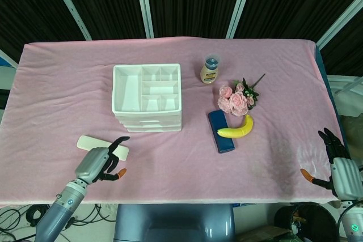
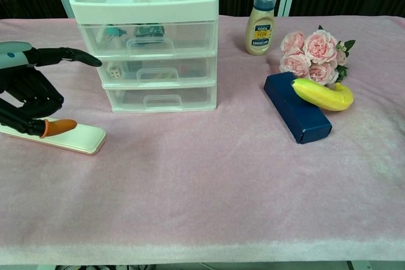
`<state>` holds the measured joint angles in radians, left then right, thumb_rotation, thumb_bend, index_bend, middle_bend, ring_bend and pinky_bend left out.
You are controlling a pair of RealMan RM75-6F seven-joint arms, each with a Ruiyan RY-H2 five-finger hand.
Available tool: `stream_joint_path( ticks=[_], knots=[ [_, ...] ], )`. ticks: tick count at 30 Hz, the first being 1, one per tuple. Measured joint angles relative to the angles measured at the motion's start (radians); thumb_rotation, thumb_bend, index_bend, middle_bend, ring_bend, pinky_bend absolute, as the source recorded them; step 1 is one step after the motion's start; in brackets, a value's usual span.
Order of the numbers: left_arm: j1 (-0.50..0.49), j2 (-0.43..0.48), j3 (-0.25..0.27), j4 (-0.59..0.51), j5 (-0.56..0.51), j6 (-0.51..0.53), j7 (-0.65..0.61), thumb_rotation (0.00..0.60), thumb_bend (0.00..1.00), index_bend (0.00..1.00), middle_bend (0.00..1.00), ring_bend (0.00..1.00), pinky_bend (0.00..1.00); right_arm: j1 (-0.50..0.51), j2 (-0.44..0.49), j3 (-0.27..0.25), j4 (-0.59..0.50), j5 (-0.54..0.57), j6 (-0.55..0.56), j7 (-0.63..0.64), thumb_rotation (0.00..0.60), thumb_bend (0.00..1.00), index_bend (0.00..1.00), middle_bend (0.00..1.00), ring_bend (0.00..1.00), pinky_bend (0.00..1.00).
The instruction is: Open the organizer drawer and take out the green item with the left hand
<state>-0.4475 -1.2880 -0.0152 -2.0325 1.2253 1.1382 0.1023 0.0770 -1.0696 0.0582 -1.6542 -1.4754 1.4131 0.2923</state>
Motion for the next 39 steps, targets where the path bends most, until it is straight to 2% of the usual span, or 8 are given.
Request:
stream_joint_path(
  ticks=[11,28,34,39],
  knots=[
    [-0.009,-0.047,-0.037,0.005,-0.049,-0.014,-0.025,0.600,0.32,0.11,0.90,0.85,0.84,0.001,0.001,-0.002,-0.003,-0.002,-0.003,-0.001,0.600,0.08,0.00,0.00,0.00,0.12],
    [-0.096,-0.251,-0.188,0.124,-0.268,-0.098,-0.120,0.600,0.35,0.16,0.95,0.89,0.88,0.003,0.002,-0.002,-0.005,-0.001,-0.008,0.010,0.600,0.08,0.00,0.00,0.00,0.12],
    [-0.122,-0.312,-0.223,0.171,-0.300,-0.109,-0.139,0.600,0.35,0.16,0.95,0.90,0.89,0.005,0.003,-0.003,-0.006,-0.001,-0.012,0.011,0.600,0.08,0.00,0.00,0.00,0.12],
    [-0.126,-0.345,-0.234,0.197,-0.274,-0.112,-0.178,0.600,0.35,0.16,0.96,0.91,0.89,0.006,0.003,-0.002,-0.006,0.003,-0.015,0.015,0.600,0.08,0.00,0.00,0.00,0.12]
  ],
)
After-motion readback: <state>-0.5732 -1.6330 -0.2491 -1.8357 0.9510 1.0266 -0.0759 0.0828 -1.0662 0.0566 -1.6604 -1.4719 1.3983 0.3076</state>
